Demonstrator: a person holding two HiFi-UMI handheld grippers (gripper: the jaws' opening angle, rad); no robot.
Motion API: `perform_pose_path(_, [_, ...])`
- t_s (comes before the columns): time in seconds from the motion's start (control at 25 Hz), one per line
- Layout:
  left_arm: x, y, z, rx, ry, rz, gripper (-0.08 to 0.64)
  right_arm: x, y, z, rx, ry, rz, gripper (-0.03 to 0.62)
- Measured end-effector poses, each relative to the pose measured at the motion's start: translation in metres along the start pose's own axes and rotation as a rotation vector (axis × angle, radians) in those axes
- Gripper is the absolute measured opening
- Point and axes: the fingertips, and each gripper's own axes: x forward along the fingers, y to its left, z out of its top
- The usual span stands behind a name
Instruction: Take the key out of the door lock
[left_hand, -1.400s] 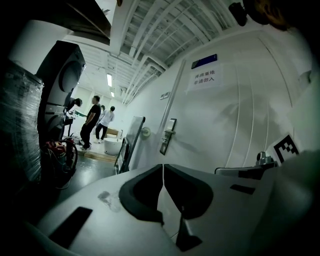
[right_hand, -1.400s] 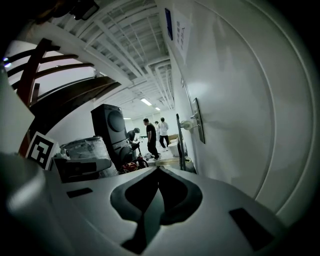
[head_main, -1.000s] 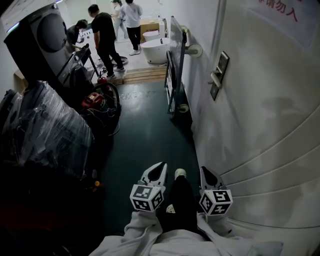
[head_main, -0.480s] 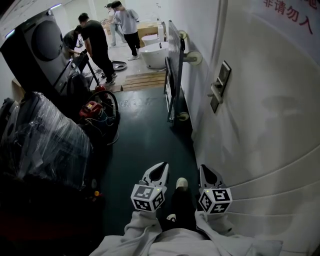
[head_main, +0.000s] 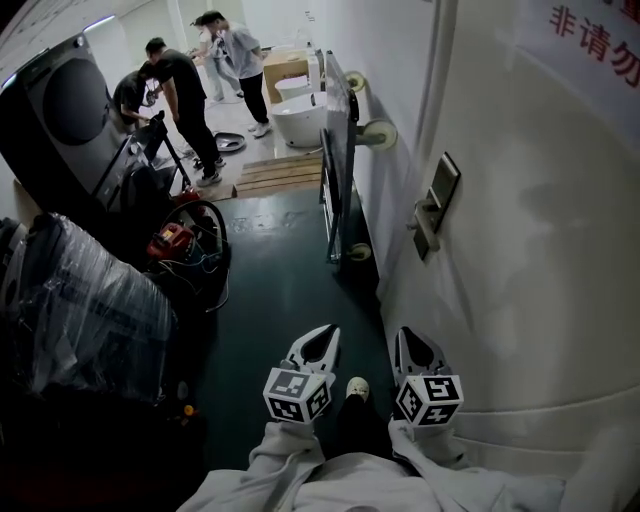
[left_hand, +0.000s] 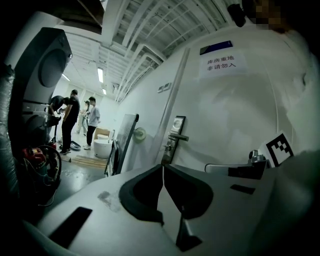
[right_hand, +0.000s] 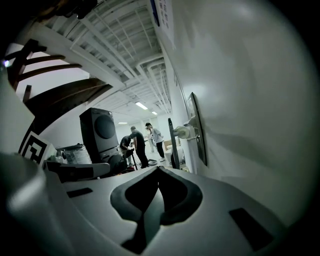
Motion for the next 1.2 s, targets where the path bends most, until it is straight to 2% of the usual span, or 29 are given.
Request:
perform_pose_path(0.68, [0.118, 0.027, 0.023, 0.013, 0.026, -0.047, 0.018, 0.093, -0.059, 0.034, 0.019, -0.019, -0.008, 0.052])
perform_pose_path(0.84, [0.139, 0.026, 0.022, 0.010, 0.027, -0.084, 0.018, 0.101, -0.066, 0.034, 0.011, -0.025, -0.023, 0.052])
perform_pose_path(1.2, [0.158, 0.016, 0.002, -0.054, 0.056, -0.162, 0.019, 0.094, -0.076, 0.024, 0.000, -0.004, -0.093, 0.052])
